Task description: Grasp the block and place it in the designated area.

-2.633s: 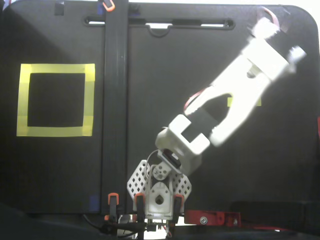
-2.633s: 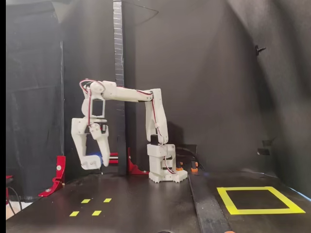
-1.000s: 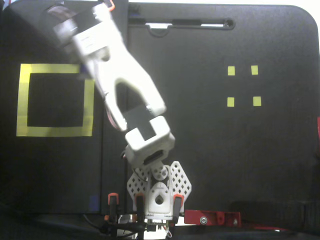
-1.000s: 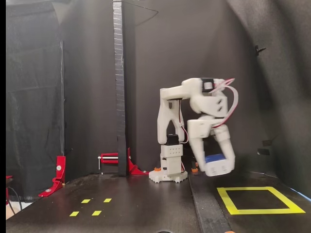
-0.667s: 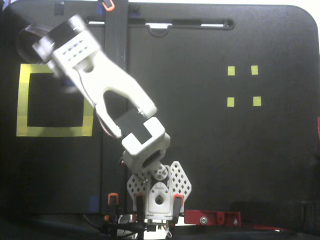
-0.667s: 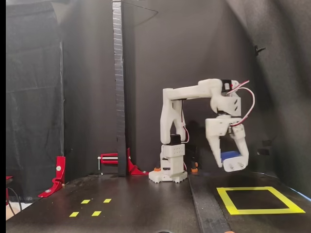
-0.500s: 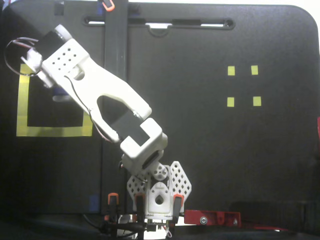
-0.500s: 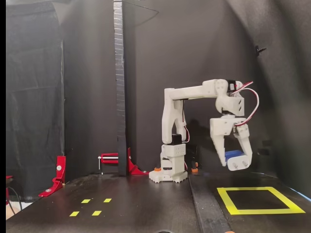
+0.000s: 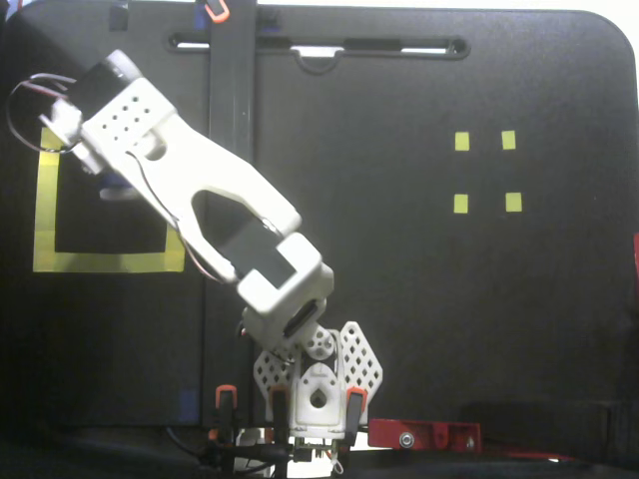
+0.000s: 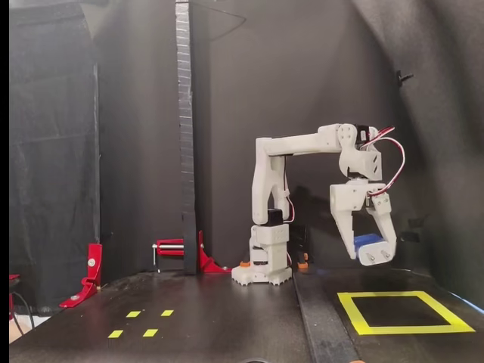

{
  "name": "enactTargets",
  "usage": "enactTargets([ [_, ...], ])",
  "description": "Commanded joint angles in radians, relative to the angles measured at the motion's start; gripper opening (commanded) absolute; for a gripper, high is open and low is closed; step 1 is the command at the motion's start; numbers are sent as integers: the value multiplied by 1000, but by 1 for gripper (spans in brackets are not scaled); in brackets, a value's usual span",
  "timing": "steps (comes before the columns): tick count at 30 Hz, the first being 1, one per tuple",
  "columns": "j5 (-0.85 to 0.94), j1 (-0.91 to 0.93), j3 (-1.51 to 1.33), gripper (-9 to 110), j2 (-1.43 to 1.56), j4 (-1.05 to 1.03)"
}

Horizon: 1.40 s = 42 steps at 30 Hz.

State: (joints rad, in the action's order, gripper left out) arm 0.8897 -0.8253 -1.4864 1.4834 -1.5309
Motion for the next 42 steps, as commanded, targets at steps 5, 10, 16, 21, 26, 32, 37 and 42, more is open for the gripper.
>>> enactTargets([
  [5, -23, -20, 5, 19, -89, 77],
  [10, -35, -26, 5, 19, -178, 146],
  [16, -51, -40, 6, 19, -256, 202],
  [21, -61, -61, 8, 19, -296, 213],
  [26, -64, -72, 8, 19, -314, 218],
  [32, -61, -61, 8, 19, -339, 239],
  [37, -61, -55, 8, 19, -350, 245],
  [42, -61, -51, 8, 19, -347, 245],
])
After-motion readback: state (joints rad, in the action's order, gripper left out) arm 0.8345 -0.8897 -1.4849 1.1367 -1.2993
